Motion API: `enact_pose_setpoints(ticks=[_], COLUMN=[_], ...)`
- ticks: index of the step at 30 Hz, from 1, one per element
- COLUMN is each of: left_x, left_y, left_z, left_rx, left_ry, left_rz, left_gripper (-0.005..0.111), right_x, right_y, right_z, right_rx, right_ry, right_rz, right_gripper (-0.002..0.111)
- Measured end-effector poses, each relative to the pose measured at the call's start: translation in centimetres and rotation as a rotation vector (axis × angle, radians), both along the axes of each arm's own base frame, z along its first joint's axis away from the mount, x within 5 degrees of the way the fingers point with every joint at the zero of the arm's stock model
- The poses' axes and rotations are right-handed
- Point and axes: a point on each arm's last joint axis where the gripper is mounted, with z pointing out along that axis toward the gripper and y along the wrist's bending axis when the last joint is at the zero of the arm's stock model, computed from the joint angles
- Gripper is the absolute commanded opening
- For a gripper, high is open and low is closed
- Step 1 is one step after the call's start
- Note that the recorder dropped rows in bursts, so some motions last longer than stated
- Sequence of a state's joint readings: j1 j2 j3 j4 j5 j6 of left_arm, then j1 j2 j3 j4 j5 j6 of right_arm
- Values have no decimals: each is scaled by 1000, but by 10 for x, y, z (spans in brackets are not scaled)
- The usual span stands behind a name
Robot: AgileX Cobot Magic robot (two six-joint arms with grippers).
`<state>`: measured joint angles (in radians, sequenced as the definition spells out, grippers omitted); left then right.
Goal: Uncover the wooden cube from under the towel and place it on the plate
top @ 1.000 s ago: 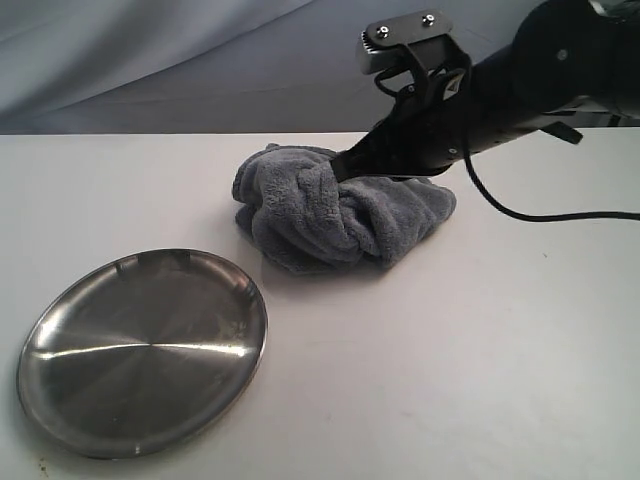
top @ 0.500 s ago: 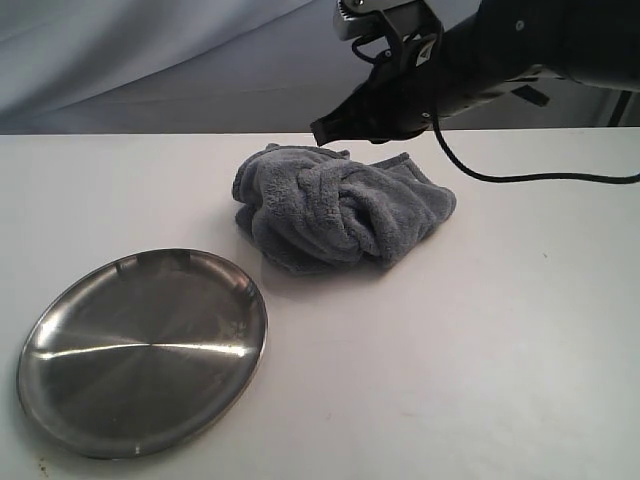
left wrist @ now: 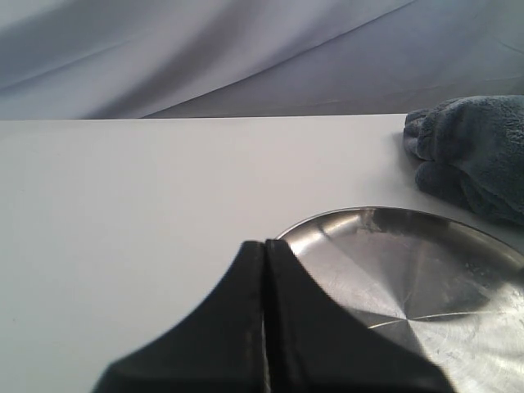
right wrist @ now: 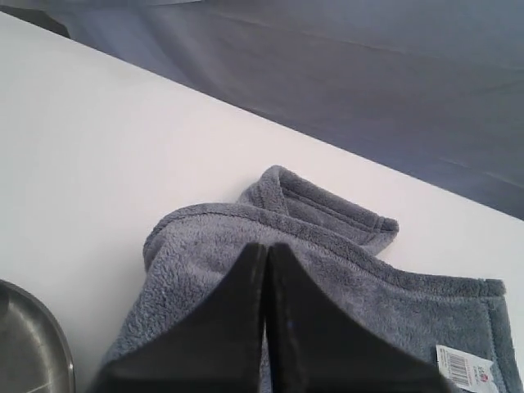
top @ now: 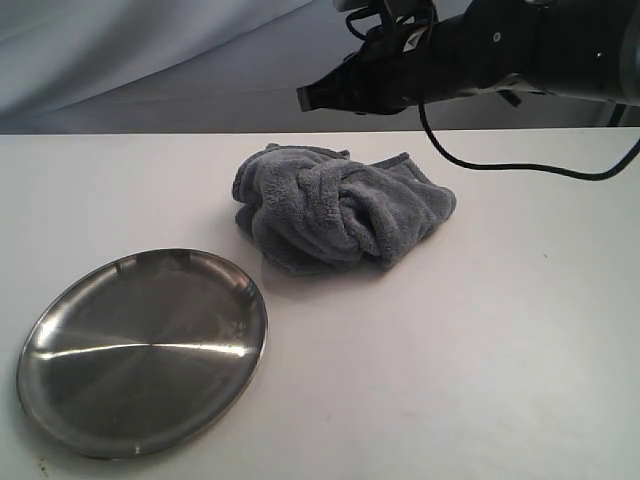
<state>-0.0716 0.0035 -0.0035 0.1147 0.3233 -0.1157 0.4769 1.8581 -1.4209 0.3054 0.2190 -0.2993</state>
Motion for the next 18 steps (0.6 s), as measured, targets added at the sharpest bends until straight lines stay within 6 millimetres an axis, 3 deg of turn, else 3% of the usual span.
enact_pose_setpoints(ticks=[6,18], left_x=[0,0], left_y=[0,0], left_z=[0,0], left_rx=[0,0], left_ry=[0,0], left_rz=[0,0], left_gripper=[0,0], right_x=[4,5], right_y=[2,2], right_z=[-9,-8], right_rx=[-22,-24], right_ry=[1,-20], right_rz=[10,11], right_gripper=[0,0])
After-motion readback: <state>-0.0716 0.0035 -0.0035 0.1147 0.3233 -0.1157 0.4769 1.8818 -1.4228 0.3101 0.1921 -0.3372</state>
